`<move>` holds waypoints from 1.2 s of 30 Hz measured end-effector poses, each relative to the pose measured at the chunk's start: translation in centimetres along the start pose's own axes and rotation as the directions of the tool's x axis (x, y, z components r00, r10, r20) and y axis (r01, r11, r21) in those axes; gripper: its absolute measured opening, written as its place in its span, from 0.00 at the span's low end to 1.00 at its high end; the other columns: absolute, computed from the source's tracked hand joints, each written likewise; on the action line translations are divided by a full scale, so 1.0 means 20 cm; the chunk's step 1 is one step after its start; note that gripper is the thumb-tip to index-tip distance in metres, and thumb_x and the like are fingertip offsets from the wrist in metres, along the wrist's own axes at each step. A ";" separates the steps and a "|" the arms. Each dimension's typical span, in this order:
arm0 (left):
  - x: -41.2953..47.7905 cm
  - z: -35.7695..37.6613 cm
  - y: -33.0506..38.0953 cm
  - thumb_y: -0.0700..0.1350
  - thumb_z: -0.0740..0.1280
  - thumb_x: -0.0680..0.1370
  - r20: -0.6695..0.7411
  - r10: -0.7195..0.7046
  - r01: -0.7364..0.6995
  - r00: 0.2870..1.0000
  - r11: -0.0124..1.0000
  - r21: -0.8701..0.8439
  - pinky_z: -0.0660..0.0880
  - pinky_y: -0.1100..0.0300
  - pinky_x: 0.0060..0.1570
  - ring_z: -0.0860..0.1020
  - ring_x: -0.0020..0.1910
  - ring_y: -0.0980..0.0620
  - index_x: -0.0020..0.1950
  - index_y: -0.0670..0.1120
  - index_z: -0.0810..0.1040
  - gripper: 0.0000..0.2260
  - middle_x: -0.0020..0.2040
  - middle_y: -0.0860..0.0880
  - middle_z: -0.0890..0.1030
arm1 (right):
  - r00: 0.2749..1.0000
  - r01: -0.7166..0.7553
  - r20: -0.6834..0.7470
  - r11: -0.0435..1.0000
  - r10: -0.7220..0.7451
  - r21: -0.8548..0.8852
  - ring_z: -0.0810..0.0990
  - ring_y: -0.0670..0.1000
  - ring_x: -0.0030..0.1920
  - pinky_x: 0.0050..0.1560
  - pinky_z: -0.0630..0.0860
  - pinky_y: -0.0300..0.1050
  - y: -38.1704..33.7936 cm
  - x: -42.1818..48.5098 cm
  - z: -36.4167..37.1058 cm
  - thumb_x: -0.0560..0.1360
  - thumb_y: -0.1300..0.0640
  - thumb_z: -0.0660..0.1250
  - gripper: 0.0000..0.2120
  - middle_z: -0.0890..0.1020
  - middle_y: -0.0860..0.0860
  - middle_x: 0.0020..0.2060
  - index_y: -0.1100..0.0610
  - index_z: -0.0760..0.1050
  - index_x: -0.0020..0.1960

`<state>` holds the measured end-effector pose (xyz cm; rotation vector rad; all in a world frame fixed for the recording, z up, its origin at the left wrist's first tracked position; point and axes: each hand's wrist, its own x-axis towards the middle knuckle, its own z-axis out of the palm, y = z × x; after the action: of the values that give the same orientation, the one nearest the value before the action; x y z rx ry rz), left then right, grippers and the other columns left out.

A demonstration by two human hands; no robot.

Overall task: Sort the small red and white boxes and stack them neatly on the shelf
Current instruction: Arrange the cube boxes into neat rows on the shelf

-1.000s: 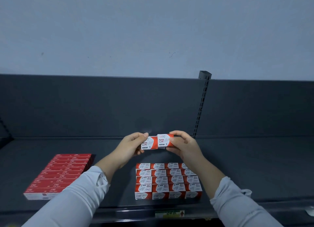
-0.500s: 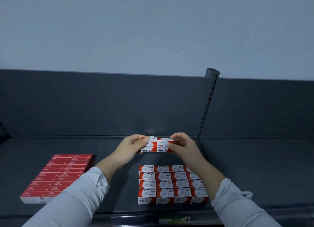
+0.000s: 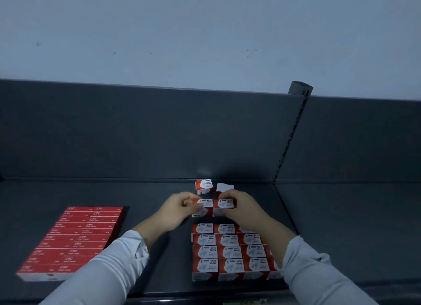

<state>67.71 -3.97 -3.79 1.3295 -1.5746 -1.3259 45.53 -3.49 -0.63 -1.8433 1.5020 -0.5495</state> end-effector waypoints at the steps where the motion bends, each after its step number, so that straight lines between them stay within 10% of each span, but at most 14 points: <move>1: 0.01 0.00 -0.02 0.46 0.72 0.75 0.007 -0.016 0.016 1.000 0.999 0.047 0.78 0.49 0.58 0.82 0.51 0.44 0.54 0.46 0.81 0.09 0.50 0.42 0.84 | 1.000 -0.003 0.019 0.999 0.004 -0.046 0.77 0.42 0.54 0.50 0.75 0.35 0.00 0.01 0.01 0.75 0.55 0.71 0.14 0.77 0.43 0.57 0.47 0.76 0.60; 19: 0.04 -0.03 -0.07 0.47 0.70 0.77 0.193 -0.062 0.023 0.979 0.980 0.199 0.78 0.60 0.55 0.83 0.50 0.57 0.54 0.48 0.83 0.08 0.50 0.52 0.85 | 0.958 0.004 0.277 0.970 0.066 -0.245 0.77 0.43 0.54 0.50 0.74 0.36 0.04 0.06 0.00 0.78 0.53 0.64 0.13 0.79 0.45 0.57 0.47 0.77 0.61; 25: 0.13 -0.07 -0.05 0.48 0.70 0.77 0.009 -0.006 0.003 1.000 0.954 0.299 0.74 0.68 0.48 0.80 0.48 0.60 0.54 0.54 0.80 0.06 0.49 0.56 0.83 | 1.000 0.004 -0.018 0.980 -0.008 -0.197 0.76 0.43 0.53 0.50 0.70 0.32 0.08 0.13 -0.02 0.77 0.60 0.64 0.12 0.75 0.43 0.52 0.51 0.78 0.59; 29: 0.27 -0.10 -0.03 0.44 0.73 0.74 -0.105 0.053 -0.012 0.993 0.933 0.361 0.76 0.57 0.56 0.80 0.53 0.52 0.55 0.53 0.79 0.11 0.54 0.51 0.81 | 0.994 0.000 -0.101 0.956 -0.031 -0.293 0.74 0.50 0.61 0.61 0.71 0.40 0.12 0.23 -0.02 0.77 0.60 0.66 0.18 0.73 0.50 0.62 0.56 0.73 0.67; 36: 0.39 -0.03 0.00 0.49 0.73 0.75 -0.092 0.107 -0.035 0.990 0.819 0.573 0.68 0.66 0.55 0.75 0.57 0.52 0.62 0.44 0.79 0.18 0.57 0.49 0.75 | 0.997 -0.032 0.050 0.901 0.060 -0.433 0.65 0.57 0.71 0.72 0.64 0.51 0.19 0.31 0.02 0.78 0.55 0.66 0.30 0.62 0.53 0.75 0.54 0.60 0.77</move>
<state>66.31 -11.72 -4.61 1.6408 -2.0029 -0.7188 44.73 -9.66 -4.30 -2.1242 1.7222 -0.1345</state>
